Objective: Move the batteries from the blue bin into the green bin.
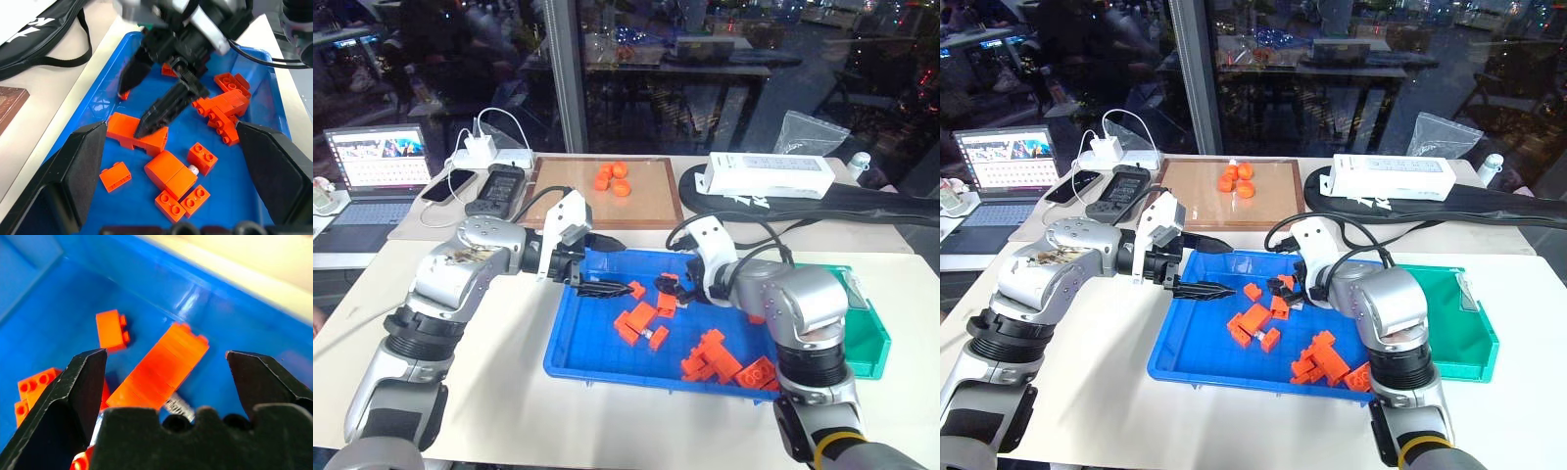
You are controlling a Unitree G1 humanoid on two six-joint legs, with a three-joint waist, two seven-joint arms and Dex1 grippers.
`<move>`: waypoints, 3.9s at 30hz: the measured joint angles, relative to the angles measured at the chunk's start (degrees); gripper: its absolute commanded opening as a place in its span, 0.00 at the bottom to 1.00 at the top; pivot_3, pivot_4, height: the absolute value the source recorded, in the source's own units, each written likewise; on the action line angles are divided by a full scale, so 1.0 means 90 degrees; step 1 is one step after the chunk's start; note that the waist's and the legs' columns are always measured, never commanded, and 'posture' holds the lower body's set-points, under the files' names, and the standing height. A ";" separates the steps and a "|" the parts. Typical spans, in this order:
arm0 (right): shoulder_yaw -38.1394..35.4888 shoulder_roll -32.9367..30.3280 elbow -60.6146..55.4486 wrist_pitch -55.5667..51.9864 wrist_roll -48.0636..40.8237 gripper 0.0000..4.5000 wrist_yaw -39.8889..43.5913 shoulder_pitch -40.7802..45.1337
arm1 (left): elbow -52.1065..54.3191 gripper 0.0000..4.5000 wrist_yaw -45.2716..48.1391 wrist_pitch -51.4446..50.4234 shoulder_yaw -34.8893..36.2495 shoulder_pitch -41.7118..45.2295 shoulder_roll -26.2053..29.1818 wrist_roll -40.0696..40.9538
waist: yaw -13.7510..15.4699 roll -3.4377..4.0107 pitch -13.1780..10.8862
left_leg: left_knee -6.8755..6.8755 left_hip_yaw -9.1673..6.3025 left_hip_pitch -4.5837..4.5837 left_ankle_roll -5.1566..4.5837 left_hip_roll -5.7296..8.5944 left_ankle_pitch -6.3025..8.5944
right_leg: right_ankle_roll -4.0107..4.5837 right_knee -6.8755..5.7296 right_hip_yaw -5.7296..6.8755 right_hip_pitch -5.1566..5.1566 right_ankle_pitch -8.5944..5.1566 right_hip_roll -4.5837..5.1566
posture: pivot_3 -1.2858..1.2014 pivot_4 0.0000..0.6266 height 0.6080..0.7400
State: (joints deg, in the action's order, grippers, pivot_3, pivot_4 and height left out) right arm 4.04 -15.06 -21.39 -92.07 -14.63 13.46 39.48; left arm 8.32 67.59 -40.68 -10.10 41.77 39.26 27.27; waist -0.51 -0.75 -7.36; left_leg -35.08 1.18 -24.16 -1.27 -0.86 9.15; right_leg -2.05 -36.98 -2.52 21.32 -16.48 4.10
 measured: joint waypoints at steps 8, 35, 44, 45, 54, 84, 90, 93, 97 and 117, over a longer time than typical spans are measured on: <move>0.0311 0.0238 0.0456 0.0000 0.0005 1.00 -0.0360 0.0000 | 0.0097 1.00 -0.0003 -0.0058 0.0000 0.0000 0.0010 0.0000 | -0.0043 0.0000 0.0000 | 0.0005 0.0000 0.0001 0.0000 -0.0005 0.0000 | 0.0001 -0.0001 -0.0002 0.0004 -0.0001 -0.0009 | 0.52 0.24 0.69; 0.0452 -0.2935 -0.0524 0.0000 -0.1228 0.46 0.0386 -0.0611 | 0.0086 1.00 0.0063 -0.0054 -0.0011 -0.0001 -0.0065 -0.0009 | -0.0038 -0.0003 -0.0003 | 0.0019 0.0011 -0.0004 -0.0001 -0.0002 0.0001 | -0.0001 0.0033 0.0001 -0.0002 -0.0003 0.0008 | 0.52 0.24 0.69; 0.0717 -0.3893 -0.1497 -0.0001 -0.1934 0.76 0.0825 -0.0974 | 0.0085 1.00 0.0103 -0.0051 -0.0019 0.0002 -0.0073 -0.0012 | -0.0034 -0.0006 -0.0007 | 0.0016 0.0006 -0.0004 -0.0001 -0.0008 0.0001 | -0.0024 0.0036 0.0001 -0.0004 -0.0016 0.0004 | 0.52 0.24 0.69; 0.0716 -0.3941 -0.1516 -0.0001 -0.1943 0.84 0.0839 -0.0970 | 0.0085 1.00 0.0107 -0.0052 -0.0019 0.0002 -0.0073 -0.0013 | -0.0027 -0.0007 -0.0008 | 0.0017 0.0007 -0.0004 -0.0001 -0.0008 0.0001 | -0.0024 0.0039 0.0001 -0.0004 -0.0016 0.0005 | 0.52 0.24 0.69; 0.0749 -0.3328 -0.1059 0.0844 -0.1643 0.99 0.0848 -0.0404 | 0.0094 1.00 0.0114 -0.0053 -0.0023 0.0002 -0.0068 -0.0016 | -0.0039 -0.0009 -0.0008 | 0.0020 0.0006 -0.0003 -0.0001 -0.0011 0.0001 | -0.0022 0.0037 -0.0001 -0.0001 -0.0016 -0.0002 | 0.52 0.24 0.69; 0.1374 -0.1373 0.1565 0.2322 -0.0382 0.55 0.0987 -0.0260 | 0.0196 1.00 0.0048 -0.0086 -0.0008 -0.0024 0.0101 -0.0010 | -0.0024 -0.0010 -0.0008 | 0.0015 0.0006 0.0000 -0.0001 -0.0008 0.0001 | -0.0001 0.0027 0.0002 -0.0004 -0.0003 -0.0003 | 0.52 0.24 0.69; 0.1199 -0.1861 0.0859 0.1876 -0.0534 0.55 0.1262 -0.0264 | 0.0212 1.00 0.0056 -0.0085 -0.0008 -0.0027 0.0102 -0.0010 | -0.0023 -0.0009 -0.0009 | 0.0017 0.0007 -0.0003 -0.0001 -0.0008 0.0001 | -0.0001 0.0027 0.0002 0.0000 -0.0003 -0.0001 | 0.52 0.24 0.69; 0.0878 -0.2314 0.0241 0.1525 -0.0795 0.55 0.1520 -0.0201 | 0.0197 1.00 0.0070 -0.0074 -0.0009 -0.0019 0.0057 -0.0008 | -0.0013 -0.0008 -0.0009 | 0.0017 0.0006 -0.0004 -0.0001 -0.0006 0.0001 | -0.0001 0.0028 0.0003 -0.0001 -0.0004 0.0001 | 0.52 0.24 0.69; 0.0189 -0.3184 -0.0297 0.1038 -0.1094 0.55 0.1859 -0.0171 | 0.0003 1.00 0.0092 -0.0042 -0.0005 0.0026 -0.0107 -0.0006 | 0.0026 -0.0009 -0.0010 | 0.0015 0.0008 -0.0005 -0.0001 -0.0004 0.0001 | -0.0003 0.0034 0.0008 -0.0005 -0.0004 0.0011 | 0.52 0.24 0.69; -0.1898 -0.5416 0.0084 0.1357 -0.1062 0.79 0.2497 -0.2760 | -0.0596 1.00 0.0069 0.0293 0.0009 0.0361 -0.0812 0.0133 | 0.0001 0.0004 -0.0003 | 0.0020 0.0036 -0.0008 -0.0002 -0.0007 0.0001 | -0.0014 0.0082 0.0006 -0.0020 -0.0005 0.0024 | 0.52 0.24 0.69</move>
State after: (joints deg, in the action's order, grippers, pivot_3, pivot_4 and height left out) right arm -13.04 -63.80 -20.64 -79.86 -24.19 35.93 14.64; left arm 2.96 68.21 -38.04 -10.02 45.02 31.95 28.46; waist -0.50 -0.71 -7.39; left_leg -34.89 1.50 -24.23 -1.28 -0.92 9.16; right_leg -2.18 -36.25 -2.47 21.14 -16.53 4.31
